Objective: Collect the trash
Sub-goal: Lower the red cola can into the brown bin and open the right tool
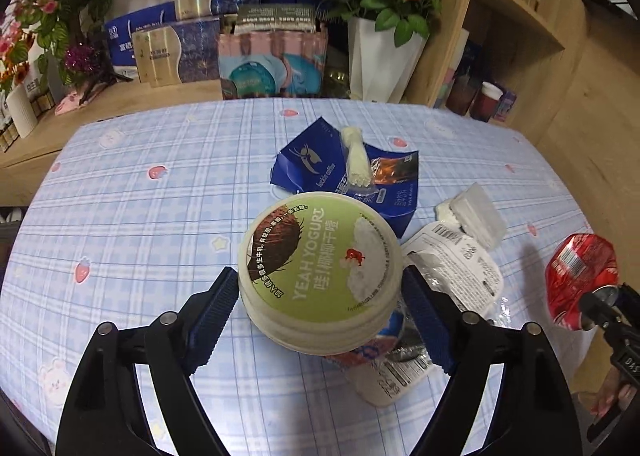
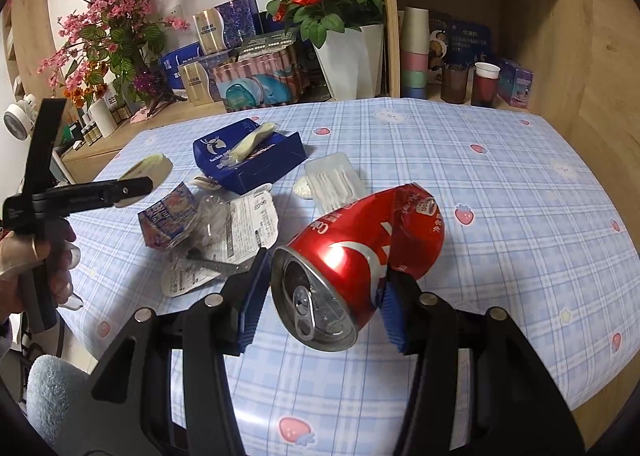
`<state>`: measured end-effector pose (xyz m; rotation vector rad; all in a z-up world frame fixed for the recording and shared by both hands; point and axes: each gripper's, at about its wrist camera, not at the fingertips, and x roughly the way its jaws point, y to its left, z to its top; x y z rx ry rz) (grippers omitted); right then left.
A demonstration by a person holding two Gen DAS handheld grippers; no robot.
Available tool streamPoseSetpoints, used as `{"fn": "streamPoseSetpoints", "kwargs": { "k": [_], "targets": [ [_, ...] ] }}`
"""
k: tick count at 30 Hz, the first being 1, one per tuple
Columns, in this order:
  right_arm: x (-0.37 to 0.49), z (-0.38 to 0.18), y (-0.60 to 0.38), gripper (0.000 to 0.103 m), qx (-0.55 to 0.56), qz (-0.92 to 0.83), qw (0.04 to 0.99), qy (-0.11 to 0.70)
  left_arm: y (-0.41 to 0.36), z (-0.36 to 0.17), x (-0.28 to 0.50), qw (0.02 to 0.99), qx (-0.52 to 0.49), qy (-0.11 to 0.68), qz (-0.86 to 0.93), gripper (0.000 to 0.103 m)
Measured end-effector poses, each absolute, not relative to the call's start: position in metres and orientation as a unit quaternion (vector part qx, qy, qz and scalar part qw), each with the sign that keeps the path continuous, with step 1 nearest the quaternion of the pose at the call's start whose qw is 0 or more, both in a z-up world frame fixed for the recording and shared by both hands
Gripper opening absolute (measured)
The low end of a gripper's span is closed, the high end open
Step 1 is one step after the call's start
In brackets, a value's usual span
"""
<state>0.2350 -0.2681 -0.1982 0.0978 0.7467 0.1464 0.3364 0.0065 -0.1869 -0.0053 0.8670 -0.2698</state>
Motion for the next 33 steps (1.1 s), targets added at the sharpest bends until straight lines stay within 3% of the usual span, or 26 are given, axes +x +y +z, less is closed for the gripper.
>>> {"fn": "streamPoseSetpoints", "kwargs": {
  "k": [17,33],
  "targets": [
    [0.188,-0.176,-0.250,0.052,0.037,0.088,0.933,0.346,0.020,-0.138,0.254,0.921,-0.009,0.362,-0.140,0.081],
    [0.113,-0.175,-0.226,0.052,0.029,0.153,0.928,0.338,0.026,-0.120,0.128,0.930,-0.043,0.332,-0.148,0.081]
  ]
}}
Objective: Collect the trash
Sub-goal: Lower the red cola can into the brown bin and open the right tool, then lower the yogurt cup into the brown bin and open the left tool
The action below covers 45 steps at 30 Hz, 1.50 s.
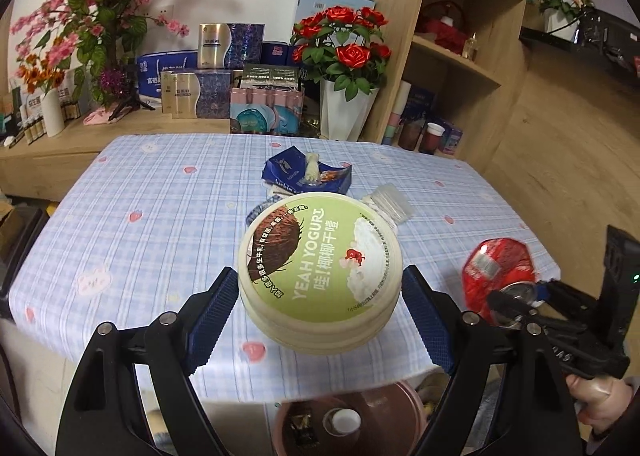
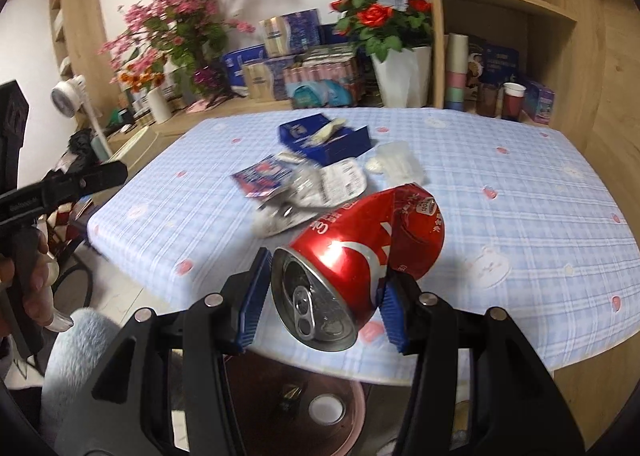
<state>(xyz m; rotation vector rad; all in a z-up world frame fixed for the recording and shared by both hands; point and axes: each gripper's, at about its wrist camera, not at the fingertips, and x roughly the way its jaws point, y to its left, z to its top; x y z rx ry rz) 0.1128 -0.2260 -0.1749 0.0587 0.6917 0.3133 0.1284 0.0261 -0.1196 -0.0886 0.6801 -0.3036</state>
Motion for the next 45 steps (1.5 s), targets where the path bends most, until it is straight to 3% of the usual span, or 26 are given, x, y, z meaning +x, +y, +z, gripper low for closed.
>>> {"fn": "streamPoseSetpoints", "kwargs": {
  "k": [16,19,29,45],
  "targets": [
    [0.082,-0.218,-0.180,0.053,0.027,0.231,0.880,0.414,0.036,-0.132,0.083,0.925,-0.081,0.338,-0.152,0.081],
    [0.082,-0.219,-0.177,0.069,0.028,0.232,0.878,0.417,0.037,-0.134,0.081,0.924,-0.083,0.339,-0.153,0.081],
    [0.088,-0.205,-0.206,0.093,0.041,0.177,0.906,0.382,0.028,-0.137,0.076,0.923,-0.074,0.341,-0.161,0.081],
    [0.094,-0.195,-0.237,0.097,0.035,0.110,0.931,0.347,0.004,-0.149,0.070,0.914,-0.050,0.356,-0.189,0.082]
  ]
}}
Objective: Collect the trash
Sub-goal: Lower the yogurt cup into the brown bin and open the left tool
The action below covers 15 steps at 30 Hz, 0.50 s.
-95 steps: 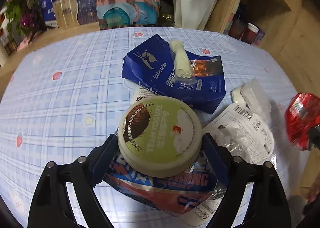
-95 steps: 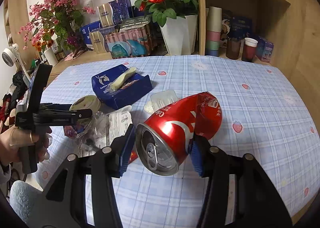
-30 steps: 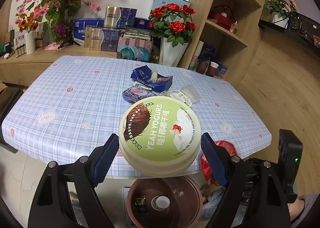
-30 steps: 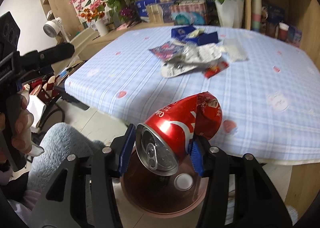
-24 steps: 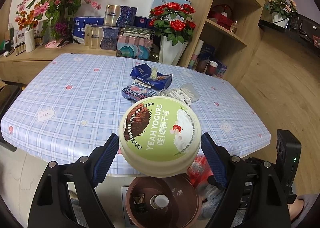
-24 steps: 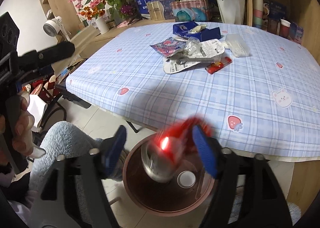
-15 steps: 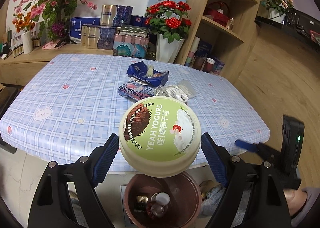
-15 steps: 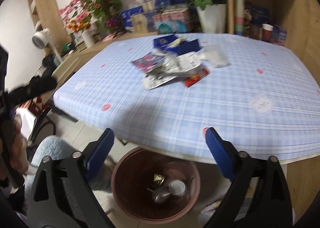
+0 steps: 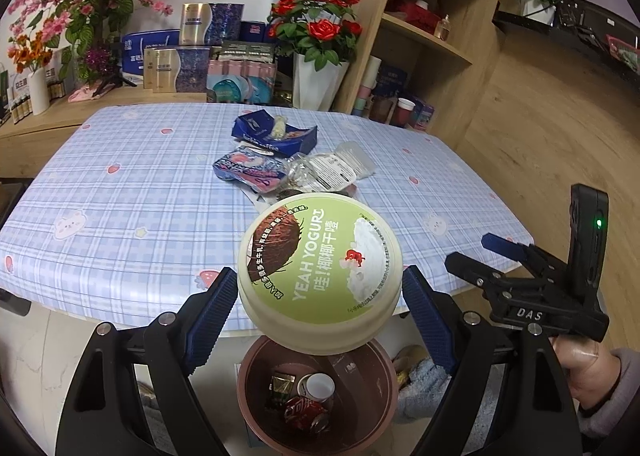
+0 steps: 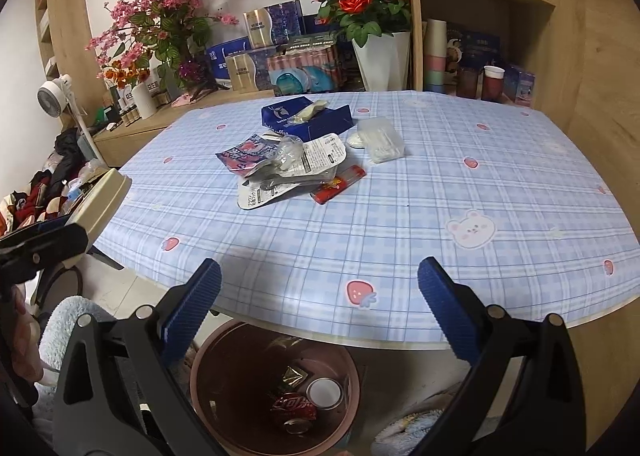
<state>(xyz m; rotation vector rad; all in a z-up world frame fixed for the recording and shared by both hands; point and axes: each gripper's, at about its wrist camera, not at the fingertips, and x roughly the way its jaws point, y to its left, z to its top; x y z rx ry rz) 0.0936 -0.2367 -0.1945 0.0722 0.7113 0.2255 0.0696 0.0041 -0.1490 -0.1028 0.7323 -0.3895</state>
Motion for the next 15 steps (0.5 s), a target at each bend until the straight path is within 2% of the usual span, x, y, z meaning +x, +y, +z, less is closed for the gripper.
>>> {"fn": "streamPoseSetpoints", "kwargs": {
  "k": [15],
  "targets": [
    [0.094,-0.196,-0.237,0.097,0.037,0.106,0.931,0.349,-0.012,-0.157,0.065,0.903,-0.035,0.370,-0.216,0.083]
  ]
}}
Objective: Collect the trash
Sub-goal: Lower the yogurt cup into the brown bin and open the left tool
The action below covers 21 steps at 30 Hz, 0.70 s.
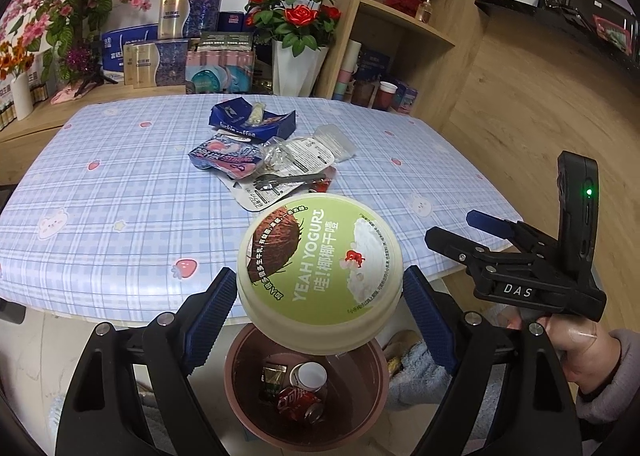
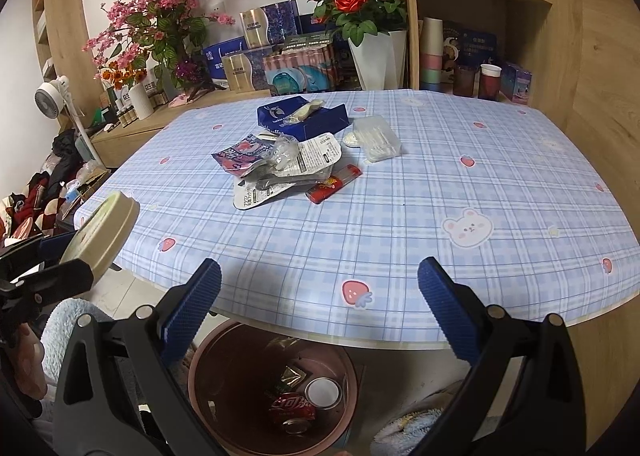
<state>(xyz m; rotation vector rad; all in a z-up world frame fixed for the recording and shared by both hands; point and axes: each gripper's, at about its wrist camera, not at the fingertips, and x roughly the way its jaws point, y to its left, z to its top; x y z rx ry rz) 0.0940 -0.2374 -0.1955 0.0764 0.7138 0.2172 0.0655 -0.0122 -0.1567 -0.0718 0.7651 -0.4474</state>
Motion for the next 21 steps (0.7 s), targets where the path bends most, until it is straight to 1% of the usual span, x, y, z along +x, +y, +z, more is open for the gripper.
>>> {"fn": "streamPoseSetpoints", "kwargs": {
  "k": [8,11,13,21],
  "targets": [
    [0.0945,-0.1955,-0.2392,0.097,0.035,0.103,0.931,0.348,-0.0130,-0.1555,0.0645,0.902,-0.034,0.370,-0.221,0.083],
    [0.0938,-0.1955,-0.2384,0.097,0.034,0.101,0.931,0.349,-0.0141,-0.1563,0.0645,0.901,-0.032,0.370,-0.224,0.085],
    [0.0939,-0.1957,-0.2380,0.097,0.033,0.101,0.931,0.349,-0.0143,-0.1574,0.0646,0.901,-0.031,0.371,-0.222,0.088],
    [0.0915,-0.1967,-0.2378,0.097,0.030,0.094,0.931,0.350,-0.0049,-0.1544,0.0647,0.914,-0.040,0.353,-0.199,0.091]
  ]
}}
